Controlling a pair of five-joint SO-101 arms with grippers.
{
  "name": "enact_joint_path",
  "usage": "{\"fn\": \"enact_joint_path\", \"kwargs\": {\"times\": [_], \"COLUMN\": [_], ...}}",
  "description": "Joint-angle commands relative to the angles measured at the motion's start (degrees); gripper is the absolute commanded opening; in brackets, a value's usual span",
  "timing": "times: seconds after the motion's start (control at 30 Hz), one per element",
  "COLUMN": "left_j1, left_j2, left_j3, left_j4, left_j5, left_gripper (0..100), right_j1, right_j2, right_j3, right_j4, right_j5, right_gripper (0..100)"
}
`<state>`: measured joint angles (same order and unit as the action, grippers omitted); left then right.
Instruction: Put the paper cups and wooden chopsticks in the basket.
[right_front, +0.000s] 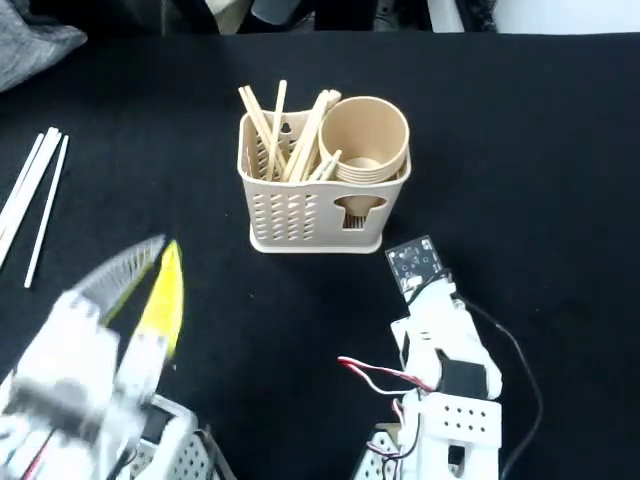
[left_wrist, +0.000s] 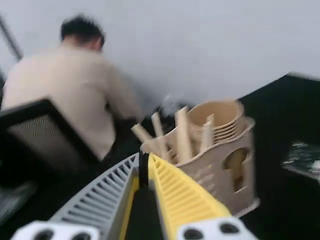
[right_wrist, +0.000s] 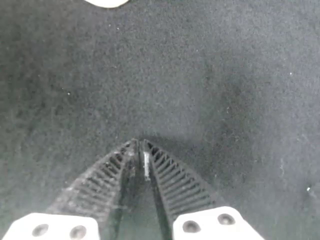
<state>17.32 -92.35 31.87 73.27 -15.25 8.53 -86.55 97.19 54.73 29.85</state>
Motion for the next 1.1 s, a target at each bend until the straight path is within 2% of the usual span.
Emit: {"fn": "enact_joint_path", "kwargs": {"times": [0.0, 0.17, 0.3, 0.47, 0.57, 0.87, 1.07], "left_j1": [-17.71, -34.15, -43.12, -52.53, -54.64, -57.63, -57.98], "left_j2": [11.43, 24.79, 37.89, 57.67, 70.59, 110.15, 134.59], "left_j3": [2.68, 0.66, -3.91, -14.73, -23.78, -59.30, -84.44], "left_j4": [-6.95, -9.14, -9.85, -12.40, -10.02, 6.59, 9.67], "left_j5": [-1.05, -6.24, -11.78, -12.57, -16.26, -27.60, -28.04], "left_gripper": [4, 14, 17, 18, 18, 18, 22], "right_j1": [-0.26, -0.26, -0.26, -0.26, -0.79, -1.58, -1.58], "right_j2": [-0.57, -0.57, -0.57, -0.57, -0.57, -0.57, -0.57], "right_j3": [-0.04, -0.04, -0.04, -0.04, -0.04, -0.04, -0.04], "right_j4": [0.09, 0.09, 0.09, 0.09, -0.09, 0.00, 0.00], "right_j5": [0.26, 0.26, 0.26, 0.26, -0.18, -0.09, -0.09], "right_gripper": [1.2, 1.2, 1.2, 1.2, 1.2, 1.2, 1.2]}}
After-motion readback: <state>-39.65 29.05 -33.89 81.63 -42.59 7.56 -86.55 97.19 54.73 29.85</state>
